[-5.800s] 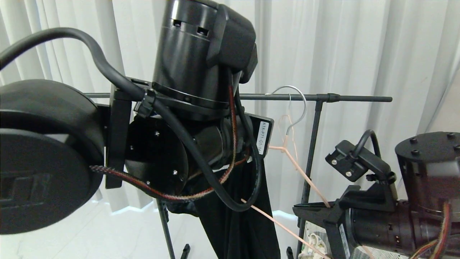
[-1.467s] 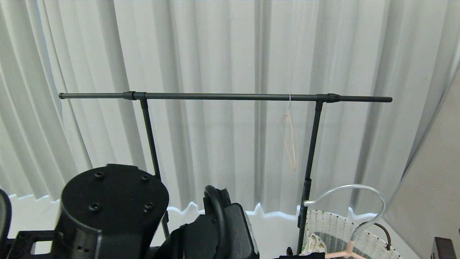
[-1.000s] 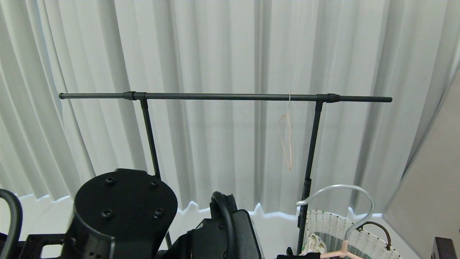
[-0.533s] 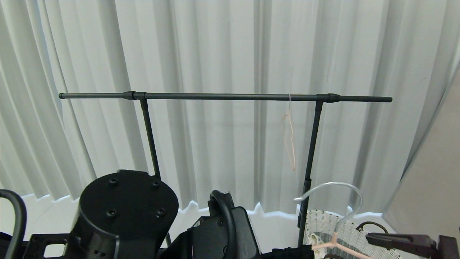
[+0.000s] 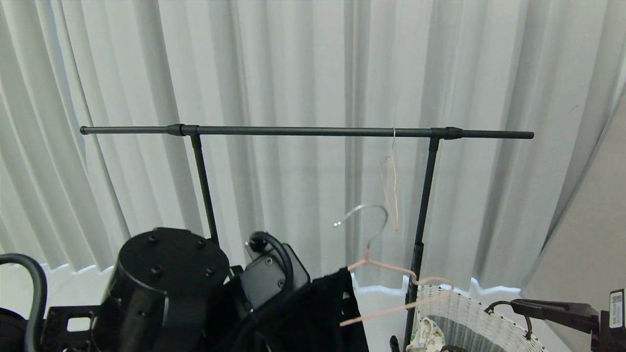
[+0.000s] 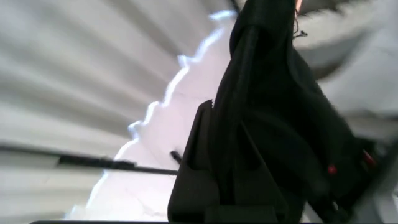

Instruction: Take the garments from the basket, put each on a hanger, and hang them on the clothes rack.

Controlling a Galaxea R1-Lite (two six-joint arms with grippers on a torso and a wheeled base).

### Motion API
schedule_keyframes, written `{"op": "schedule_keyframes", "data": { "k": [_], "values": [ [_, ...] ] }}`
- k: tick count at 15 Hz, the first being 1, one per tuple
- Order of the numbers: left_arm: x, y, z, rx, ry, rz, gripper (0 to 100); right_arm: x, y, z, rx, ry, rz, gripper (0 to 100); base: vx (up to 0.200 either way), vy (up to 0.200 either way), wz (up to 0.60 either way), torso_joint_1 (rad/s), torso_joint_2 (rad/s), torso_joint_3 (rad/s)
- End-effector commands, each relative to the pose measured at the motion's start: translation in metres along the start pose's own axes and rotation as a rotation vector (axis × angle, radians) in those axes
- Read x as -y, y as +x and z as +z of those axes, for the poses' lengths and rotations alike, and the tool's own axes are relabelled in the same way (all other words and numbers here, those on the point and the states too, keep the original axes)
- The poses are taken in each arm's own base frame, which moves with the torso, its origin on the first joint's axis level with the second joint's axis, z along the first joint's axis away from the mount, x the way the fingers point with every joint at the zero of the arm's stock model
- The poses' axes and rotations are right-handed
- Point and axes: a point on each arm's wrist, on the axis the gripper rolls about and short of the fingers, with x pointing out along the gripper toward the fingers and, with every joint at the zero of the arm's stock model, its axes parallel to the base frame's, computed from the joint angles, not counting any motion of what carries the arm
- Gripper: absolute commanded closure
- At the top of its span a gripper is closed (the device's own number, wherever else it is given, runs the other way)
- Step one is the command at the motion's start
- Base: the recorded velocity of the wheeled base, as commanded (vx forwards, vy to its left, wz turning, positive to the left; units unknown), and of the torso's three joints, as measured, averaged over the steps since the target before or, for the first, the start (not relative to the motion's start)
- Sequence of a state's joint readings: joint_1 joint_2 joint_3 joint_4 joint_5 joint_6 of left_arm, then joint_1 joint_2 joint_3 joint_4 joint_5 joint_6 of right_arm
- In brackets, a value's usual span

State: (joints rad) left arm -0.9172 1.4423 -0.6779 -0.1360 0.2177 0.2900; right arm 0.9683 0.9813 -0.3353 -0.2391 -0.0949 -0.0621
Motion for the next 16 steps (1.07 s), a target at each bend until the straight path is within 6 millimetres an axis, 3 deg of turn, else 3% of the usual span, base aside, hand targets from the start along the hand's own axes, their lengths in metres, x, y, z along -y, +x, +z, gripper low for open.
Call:
{"op": "schedule_keyframes", "data": {
  "k": [1,3,5,7,12,16],
  "values": [
    [-0.012,-0.002,0.011,0.029,-0.070,0.068,100,0.000,0.005,-0.004,-0.034,0.011,-0.004,0,0.000,0.000,0.00,0.000,0.00,0.000],
    [-0.019,-0.006,0.029,0.086,-0.183,0.122,100,-0.001,0.017,-0.003,-0.078,0.066,0.015,0,0.000,0.000,0.00,0.000,0.00,0.000],
    [-0.023,-0.010,0.037,0.120,-0.198,0.131,100,-0.001,0.035,0.011,-0.085,0.173,0.011,0,0.000,0.000,0.00,0.000,0.00,0.000],
    [-0.026,-0.013,0.041,0.138,-0.204,0.139,100,-0.002,0.053,0.026,-0.056,0.259,0.008,0,0.000,0.000,0.00,0.000,0.00,0.000],
    [-0.030,-0.018,0.052,0.180,-0.214,0.147,100,-0.007,0.125,0.052,0.039,0.423,-0.031,0,0.000,0.000,0.00,0.000,0.00,0.000],
    [-0.031,-0.022,0.055,0.202,-0.219,0.137,100,-0.009,0.149,0.074,0.111,0.486,-0.031,0,0.000,0.000,0.00,0.000,0.00,0.000]
  ]
}}
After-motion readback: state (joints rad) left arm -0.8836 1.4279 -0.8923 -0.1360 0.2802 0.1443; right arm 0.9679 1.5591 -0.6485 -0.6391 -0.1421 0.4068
